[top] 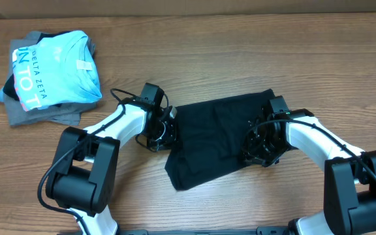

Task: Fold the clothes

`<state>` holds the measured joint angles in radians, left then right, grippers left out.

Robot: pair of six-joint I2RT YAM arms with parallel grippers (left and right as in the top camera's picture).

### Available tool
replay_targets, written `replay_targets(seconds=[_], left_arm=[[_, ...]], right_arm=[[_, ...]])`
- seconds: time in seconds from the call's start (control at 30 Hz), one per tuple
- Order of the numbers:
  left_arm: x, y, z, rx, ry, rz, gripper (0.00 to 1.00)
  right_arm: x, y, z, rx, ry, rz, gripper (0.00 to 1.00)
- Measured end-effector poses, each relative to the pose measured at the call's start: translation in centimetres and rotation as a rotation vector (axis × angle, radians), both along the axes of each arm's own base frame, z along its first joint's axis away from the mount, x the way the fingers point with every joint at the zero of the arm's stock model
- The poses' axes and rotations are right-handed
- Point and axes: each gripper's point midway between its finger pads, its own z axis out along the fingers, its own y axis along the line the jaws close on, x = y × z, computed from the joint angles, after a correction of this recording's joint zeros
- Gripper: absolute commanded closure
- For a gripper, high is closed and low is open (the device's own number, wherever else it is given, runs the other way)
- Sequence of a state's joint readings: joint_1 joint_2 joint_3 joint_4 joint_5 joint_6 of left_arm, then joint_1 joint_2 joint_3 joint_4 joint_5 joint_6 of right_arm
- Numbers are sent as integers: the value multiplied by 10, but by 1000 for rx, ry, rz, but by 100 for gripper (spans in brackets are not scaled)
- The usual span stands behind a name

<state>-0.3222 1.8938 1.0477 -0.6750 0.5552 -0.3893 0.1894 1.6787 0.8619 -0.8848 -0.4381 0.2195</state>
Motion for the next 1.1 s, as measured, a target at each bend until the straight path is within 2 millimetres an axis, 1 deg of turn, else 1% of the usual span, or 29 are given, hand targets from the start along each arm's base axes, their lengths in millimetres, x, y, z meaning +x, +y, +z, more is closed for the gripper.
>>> replay_targets(seconds=[0.1, 0.17, 0.23, 0.3, 0.4, 0.47, 0.53, 0.57, 0.63, 0.67, 0.73, 0.8, 0.87, 1.0, 1.1], left_arm=[[-8, 5, 1, 13, 45, 7, 96], [-17, 17, 1, 48, 103, 18, 96], [-27, 36, 5, 105, 169, 32, 96], [-31, 59, 12, 168, 221, 52, 96], [-23, 94, 31, 257, 243, 83, 96], [-13, 114, 52, 308, 228, 98, 96], [0, 126, 76, 343, 180, 106, 96], [8, 128, 91, 356, 135, 106, 96], [23, 124, 115, 368, 45, 91, 96], [29, 120, 127, 371, -2, 80, 96], [38, 105, 146, 372, -85, 45, 96], [43, 83, 158, 367, -159, -8, 96], [43, 61, 161, 365, -201, -56, 96], [30, 30, 157, 396, -219, -137, 96], [20, 9, 146, 428, -211, -194, 96]], right_arm=[[-3, -1, 1, -3, 14, 1, 68], [-3, -1, 4, -10, 23, 2, 68], [-1, -3, 11, -23, 19, 5, 68], [4, -5, 22, -36, 3, 7, 67], [19, -4, 48, -40, -63, 7, 67], [34, -2, 69, -31, -127, 7, 67], [43, -1, 82, -26, -166, 7, 67], [47, 0, 87, -24, -183, 6, 67], [55, 1, 95, -22, -211, 5, 67], [57, 1, 98, -21, -219, 5, 67], [59, 2, 100, -19, -227, 5, 67], [60, 2, 101, -18, -230, 4, 67], [58, 1, 101, -21, -219, 4, 67], [56, -3, 101, -25, -204, -9, 67], [56, -10, 100, -29, -193, -32, 67]])
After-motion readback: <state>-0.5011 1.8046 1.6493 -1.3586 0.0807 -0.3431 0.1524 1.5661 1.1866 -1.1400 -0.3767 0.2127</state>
